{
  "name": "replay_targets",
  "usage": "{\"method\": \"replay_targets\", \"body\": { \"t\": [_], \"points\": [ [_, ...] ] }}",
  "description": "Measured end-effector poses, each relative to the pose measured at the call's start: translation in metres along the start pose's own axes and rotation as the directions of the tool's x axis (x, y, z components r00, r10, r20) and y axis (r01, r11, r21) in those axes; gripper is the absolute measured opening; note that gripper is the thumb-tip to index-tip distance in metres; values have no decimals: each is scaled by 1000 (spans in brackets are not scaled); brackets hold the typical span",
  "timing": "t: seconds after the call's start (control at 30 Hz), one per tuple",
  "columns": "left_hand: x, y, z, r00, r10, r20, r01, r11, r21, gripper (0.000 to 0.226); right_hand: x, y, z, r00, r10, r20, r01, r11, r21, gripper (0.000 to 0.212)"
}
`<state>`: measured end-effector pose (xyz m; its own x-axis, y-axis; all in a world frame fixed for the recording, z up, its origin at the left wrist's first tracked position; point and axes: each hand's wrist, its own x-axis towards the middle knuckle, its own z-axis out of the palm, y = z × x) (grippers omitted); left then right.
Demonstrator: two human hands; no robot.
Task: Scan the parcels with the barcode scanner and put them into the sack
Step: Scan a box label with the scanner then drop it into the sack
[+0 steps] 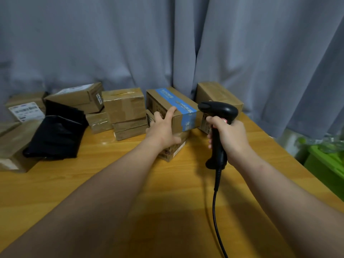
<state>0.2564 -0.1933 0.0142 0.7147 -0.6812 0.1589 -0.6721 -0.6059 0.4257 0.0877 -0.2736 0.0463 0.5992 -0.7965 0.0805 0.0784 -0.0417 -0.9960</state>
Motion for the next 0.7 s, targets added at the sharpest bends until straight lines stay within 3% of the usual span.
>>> {"method": "replay_targets", "body": {
  "t": [0.27,0.53,0.63,0.7],
  "points": [
    [-88,-42,-36,968,222,118,-206,970,-131,100,-44,-18,6,1000,-1,24,1,1000,27,19],
    [-198,-92,-77,949,291,119,-275,951,-140,99,-124,-10,27,912,288,291,-337,931,137,28],
    [-228,-113,-91,961,275,32,-271,958,-97,92,-152,6,46,883,310,353,-391,901,188,24],
    [-242,-119,-97,941,315,-122,-301,946,121,90,-171,14,60,876,310,371,-408,885,223,21]
  ]
}}
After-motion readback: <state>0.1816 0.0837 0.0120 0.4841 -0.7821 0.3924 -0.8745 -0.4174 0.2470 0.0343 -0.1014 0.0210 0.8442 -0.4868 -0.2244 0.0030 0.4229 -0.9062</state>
